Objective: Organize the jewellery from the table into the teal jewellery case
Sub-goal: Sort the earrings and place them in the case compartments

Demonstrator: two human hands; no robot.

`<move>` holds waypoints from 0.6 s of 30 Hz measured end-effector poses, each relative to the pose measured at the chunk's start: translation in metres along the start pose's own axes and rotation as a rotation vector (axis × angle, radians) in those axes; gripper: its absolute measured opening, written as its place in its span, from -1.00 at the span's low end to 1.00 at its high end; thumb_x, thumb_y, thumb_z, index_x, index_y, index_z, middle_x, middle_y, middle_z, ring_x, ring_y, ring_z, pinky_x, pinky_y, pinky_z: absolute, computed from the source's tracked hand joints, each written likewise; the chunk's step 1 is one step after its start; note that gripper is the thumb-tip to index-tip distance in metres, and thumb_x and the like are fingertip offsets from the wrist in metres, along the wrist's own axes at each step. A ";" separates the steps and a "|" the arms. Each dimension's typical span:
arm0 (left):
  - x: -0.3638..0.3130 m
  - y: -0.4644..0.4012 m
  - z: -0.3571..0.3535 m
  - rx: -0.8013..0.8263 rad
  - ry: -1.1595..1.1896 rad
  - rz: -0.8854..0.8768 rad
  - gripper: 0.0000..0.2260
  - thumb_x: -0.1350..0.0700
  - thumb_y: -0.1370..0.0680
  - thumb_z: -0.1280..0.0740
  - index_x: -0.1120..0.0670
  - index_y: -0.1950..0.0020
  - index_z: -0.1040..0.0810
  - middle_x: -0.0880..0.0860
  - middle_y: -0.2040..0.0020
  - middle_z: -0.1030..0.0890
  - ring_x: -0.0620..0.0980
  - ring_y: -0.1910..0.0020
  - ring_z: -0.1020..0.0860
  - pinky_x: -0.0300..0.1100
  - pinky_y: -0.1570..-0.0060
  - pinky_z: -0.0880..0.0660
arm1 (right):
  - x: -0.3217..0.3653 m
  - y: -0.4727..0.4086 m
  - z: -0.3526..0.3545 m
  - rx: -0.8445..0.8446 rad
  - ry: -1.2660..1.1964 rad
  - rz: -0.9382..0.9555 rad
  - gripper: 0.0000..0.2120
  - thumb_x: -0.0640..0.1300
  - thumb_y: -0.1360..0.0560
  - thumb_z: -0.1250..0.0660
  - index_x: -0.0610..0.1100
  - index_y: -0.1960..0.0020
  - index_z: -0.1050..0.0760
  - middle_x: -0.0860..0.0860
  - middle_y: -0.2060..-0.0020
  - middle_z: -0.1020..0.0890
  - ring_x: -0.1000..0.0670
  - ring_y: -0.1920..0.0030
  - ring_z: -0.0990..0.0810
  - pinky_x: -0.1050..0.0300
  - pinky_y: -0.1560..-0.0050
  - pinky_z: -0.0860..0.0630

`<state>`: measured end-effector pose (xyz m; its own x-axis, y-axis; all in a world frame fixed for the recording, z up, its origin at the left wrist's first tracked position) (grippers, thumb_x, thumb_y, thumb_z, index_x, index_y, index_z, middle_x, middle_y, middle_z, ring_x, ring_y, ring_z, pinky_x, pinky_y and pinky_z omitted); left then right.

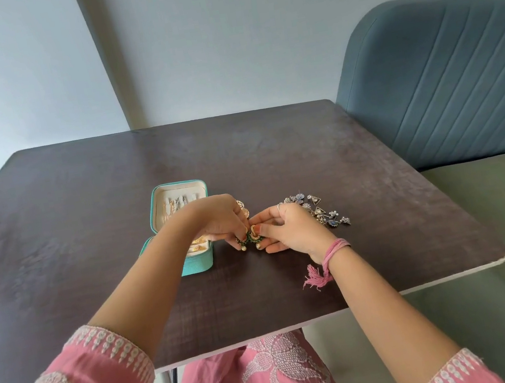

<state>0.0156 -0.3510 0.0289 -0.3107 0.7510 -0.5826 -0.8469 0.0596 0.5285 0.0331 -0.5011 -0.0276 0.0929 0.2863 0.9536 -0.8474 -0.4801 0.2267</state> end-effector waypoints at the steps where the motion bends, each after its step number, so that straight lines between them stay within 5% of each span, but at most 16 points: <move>1: 0.000 -0.002 0.000 0.010 -0.006 0.011 -0.90 0.37 -0.47 -0.31 0.20 0.18 -0.53 0.14 0.30 -0.59 -0.17 0.53 -0.57 -0.39 0.63 -0.24 | 0.000 0.000 -0.001 -0.012 0.016 0.002 -0.91 -0.24 -0.55 -0.32 -0.15 -0.04 -0.55 -0.01 0.22 -0.64 0.10 0.32 -0.64 0.26 0.28 -0.60; 4: 0.003 -0.010 0.001 0.036 -0.006 0.035 -0.91 0.36 -0.46 -0.35 0.20 0.19 -0.54 0.19 0.22 -0.61 -0.09 0.36 -0.66 -0.28 0.33 -0.38 | -0.001 -0.002 -0.005 -0.070 0.059 0.002 -0.91 -0.24 -0.54 -0.32 -0.15 -0.02 -0.57 -0.05 0.20 -0.66 0.05 0.29 -0.65 0.23 0.28 -0.61; 7: 0.001 -0.012 0.002 0.041 -0.071 0.050 -0.91 0.32 -0.48 -0.36 0.22 0.03 -0.56 0.23 0.05 -0.67 0.01 0.19 -0.70 -0.20 0.18 -0.42 | -0.003 -0.002 -0.009 -0.141 0.096 0.005 -0.91 -0.22 -0.53 -0.33 -0.12 -0.01 -0.59 -0.07 0.19 -0.68 0.07 0.30 -0.65 0.21 0.31 -0.60; 11: -0.004 -0.009 0.002 0.063 -0.188 0.060 -0.78 0.25 -0.53 -0.32 0.25 -0.16 -0.51 0.13 -0.04 -0.68 0.01 0.02 -0.67 -0.10 -0.25 -0.45 | -0.006 0.000 -0.011 -0.212 0.100 0.025 -0.89 -0.23 -0.51 -0.36 -0.10 0.01 -0.63 -0.03 0.24 -0.67 0.11 0.35 -0.63 0.19 0.35 -0.60; 18: -0.004 -0.008 0.001 0.047 -0.259 0.087 -0.73 0.22 -0.54 -0.35 0.17 -0.23 -0.50 0.06 -0.07 -0.66 -0.02 0.01 -0.67 -0.16 -0.26 -0.43 | -0.005 0.003 -0.011 -0.212 0.172 0.064 -0.86 -0.24 -0.51 -0.37 -0.15 -0.05 -0.63 -0.04 0.26 -0.66 0.15 0.38 -0.63 0.23 0.32 -0.62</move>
<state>0.0244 -0.3533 0.0275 -0.2553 0.8973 -0.3600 -0.7990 0.0138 0.6011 0.0246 -0.4949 -0.0339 -0.0394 0.4064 0.9129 -0.9409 -0.3226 0.1030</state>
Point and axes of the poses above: each hand's wrist, its own y-axis away from the middle knuckle, its own z-axis out of the back of the hand, x = y × z, the point moved 1 cm from there along -y, towards the middle knuckle
